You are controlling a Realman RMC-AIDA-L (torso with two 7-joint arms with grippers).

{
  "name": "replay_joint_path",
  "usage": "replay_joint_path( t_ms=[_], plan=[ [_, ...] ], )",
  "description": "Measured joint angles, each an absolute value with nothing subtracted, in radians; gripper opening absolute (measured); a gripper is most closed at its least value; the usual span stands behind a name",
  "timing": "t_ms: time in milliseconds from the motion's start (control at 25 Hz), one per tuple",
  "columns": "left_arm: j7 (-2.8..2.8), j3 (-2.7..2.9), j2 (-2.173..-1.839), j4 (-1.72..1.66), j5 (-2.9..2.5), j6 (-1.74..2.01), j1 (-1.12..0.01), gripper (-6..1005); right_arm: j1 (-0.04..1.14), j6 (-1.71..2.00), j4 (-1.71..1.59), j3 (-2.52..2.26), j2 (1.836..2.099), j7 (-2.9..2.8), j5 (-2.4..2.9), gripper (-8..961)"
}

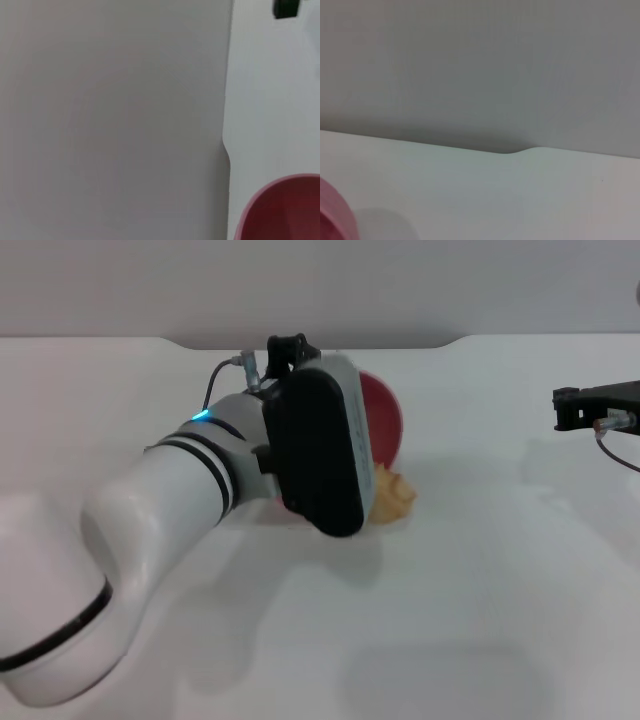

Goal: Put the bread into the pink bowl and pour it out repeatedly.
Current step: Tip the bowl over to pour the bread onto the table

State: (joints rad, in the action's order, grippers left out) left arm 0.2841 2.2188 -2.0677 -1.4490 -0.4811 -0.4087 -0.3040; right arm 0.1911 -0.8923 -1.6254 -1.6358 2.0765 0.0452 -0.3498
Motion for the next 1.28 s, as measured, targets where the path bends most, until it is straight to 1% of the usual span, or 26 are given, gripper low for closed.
replay_joint_path(
  t_ms=[1280],
  plan=[
    [0.265, 2.349, -2.069, -1.384, -0.937, -0.438, -0.334, 42, 0.229, -0.919, -1.591, -1.632, 2.072, 0.098, -0.374, -1]
  ],
)
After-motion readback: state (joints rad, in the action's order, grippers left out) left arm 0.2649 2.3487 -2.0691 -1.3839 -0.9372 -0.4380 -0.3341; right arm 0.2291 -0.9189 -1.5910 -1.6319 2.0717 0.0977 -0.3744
